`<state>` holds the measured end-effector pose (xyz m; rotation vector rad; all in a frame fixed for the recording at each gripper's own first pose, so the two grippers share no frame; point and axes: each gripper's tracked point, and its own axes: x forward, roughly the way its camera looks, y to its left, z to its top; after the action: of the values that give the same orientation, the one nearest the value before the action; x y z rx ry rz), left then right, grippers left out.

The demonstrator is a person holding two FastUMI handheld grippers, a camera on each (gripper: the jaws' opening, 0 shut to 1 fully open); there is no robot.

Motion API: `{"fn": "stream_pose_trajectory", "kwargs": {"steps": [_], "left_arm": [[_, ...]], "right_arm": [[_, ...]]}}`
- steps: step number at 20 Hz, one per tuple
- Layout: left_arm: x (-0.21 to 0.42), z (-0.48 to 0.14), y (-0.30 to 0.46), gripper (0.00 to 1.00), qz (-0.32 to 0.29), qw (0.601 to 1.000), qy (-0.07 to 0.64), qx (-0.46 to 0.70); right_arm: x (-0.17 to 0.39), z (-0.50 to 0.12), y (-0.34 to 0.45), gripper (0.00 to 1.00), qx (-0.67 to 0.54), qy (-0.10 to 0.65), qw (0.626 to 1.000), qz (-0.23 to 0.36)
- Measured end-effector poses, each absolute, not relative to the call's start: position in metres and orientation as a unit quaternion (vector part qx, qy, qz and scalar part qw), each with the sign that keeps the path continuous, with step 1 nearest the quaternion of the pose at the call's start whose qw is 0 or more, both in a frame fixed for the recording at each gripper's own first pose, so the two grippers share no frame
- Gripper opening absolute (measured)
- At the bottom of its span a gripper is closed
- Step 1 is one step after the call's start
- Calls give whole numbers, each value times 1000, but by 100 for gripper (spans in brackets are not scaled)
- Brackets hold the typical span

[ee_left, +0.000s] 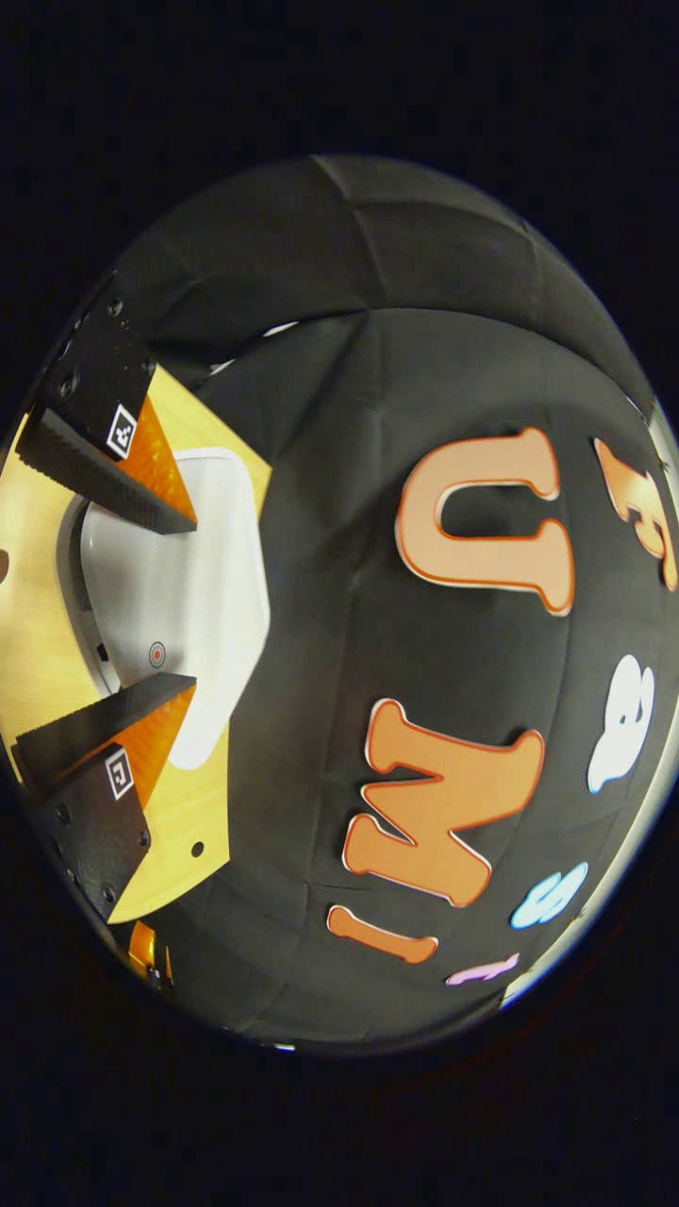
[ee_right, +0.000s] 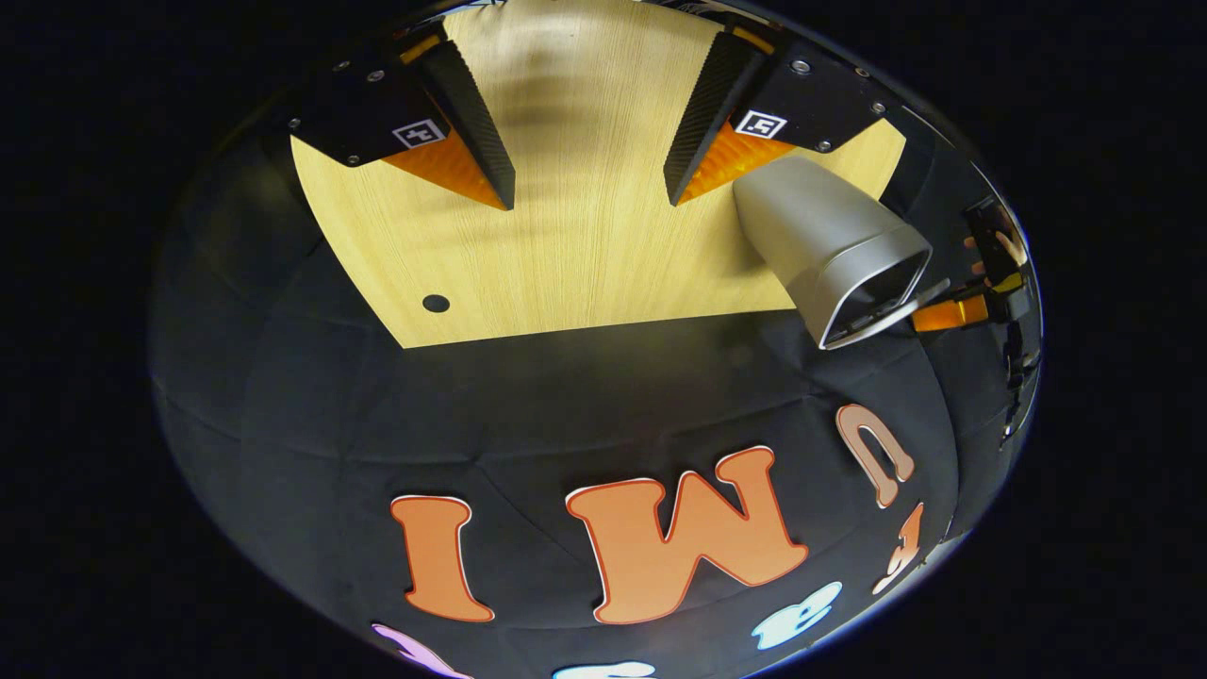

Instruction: Press the lid of the desktop garbage bin to open it, pick up the crumpled paper on the desktop and throw it into the bin, then pick up the pop can on the desktop and drop it into the bin, and finally close the garbage bin lid.

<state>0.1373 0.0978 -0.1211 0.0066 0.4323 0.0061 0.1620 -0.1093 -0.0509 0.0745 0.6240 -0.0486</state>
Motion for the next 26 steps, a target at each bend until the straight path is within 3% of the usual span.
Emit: {"fn": "stream_pose_trajectory", "kwargs": {"steps": [10,15,16,19,21,23,26], "left_arm": [[134,-154,103,95,12,965,247,91],[144,-141,99,98,-22,980,147,135],[144,-147,100,96,-20,977,161,140],[144,-148,99,96,-23,977,169,128],[142,-147,101,91,-15,981,168,97],[144,-144,100,95,-21,983,162,86],[143,-145,96,93,-28,981,170,85]], "right_arm": [[165,-59,-115,95,62,316,947,-14],[169,-61,-110,95,69,321,944,0],[169,-61,-110,95,68,321,945,-1],[173,-62,-105,95,64,324,944,6],[174,-60,-102,95,60,320,946,9],[174,-59,-102,95,61,319,946,8],[175,-53,-102,95,66,312,948,4]]}}
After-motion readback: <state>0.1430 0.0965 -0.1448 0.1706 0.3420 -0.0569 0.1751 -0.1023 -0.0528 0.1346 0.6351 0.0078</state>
